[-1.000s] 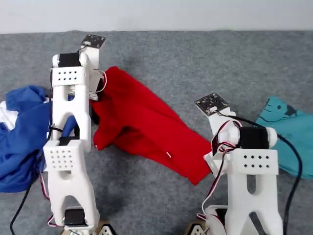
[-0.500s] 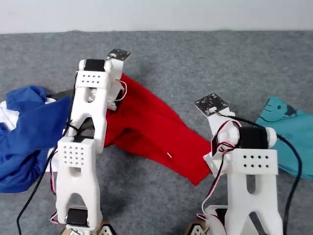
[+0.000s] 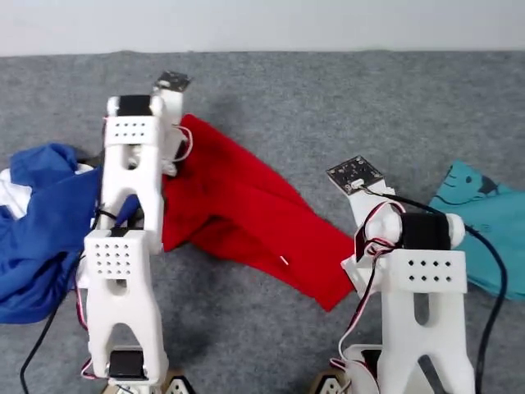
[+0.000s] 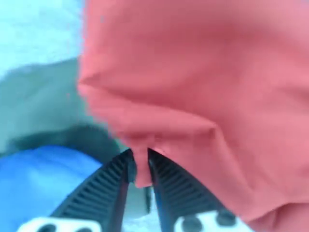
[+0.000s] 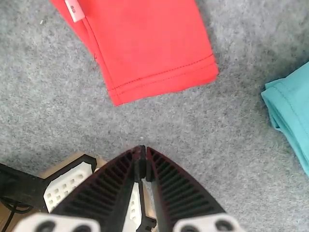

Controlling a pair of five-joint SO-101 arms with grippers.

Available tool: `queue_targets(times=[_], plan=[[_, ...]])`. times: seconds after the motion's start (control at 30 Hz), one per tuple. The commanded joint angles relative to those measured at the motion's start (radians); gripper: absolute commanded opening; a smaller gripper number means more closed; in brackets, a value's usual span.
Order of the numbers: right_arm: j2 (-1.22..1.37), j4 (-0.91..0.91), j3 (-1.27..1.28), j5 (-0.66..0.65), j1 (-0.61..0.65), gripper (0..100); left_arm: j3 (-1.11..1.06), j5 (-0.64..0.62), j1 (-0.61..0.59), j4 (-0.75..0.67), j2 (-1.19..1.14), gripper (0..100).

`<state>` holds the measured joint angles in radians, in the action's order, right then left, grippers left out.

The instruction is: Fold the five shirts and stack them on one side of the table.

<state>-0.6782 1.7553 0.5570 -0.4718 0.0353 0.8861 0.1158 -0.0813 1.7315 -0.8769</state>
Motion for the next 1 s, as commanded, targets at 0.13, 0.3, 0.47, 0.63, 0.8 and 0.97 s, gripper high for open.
queue_targets(times=[0.13,0.3,0.47,0.63,0.8,0.97], plan=[[-0.015,0.024,-0.011,0.009,0.013,0.9,-0.031,-0.006,-0.135,0.023,0.282,1],[0.048,0.035,-0.011,0.008,0.177,0.9,-0.108,-0.003,-0.226,0.018,0.315,1],[0.197,0.027,-0.038,0.012,0.414,5.5,-0.165,-0.002,-0.241,-0.017,0.292,1],[0.38,0.024,-0.204,0.068,0.518,20.6,-0.157,-0.002,-0.241,-0.031,0.244,1],[0.601,0.022,-0.37,0.077,0.613,19.9,-0.157,-0.002,-0.241,-0.037,0.222,1],[0.788,0.022,-0.457,0.08,0.673,19.9,-0.157,-0.002,-0.242,-0.051,0.224,1]])
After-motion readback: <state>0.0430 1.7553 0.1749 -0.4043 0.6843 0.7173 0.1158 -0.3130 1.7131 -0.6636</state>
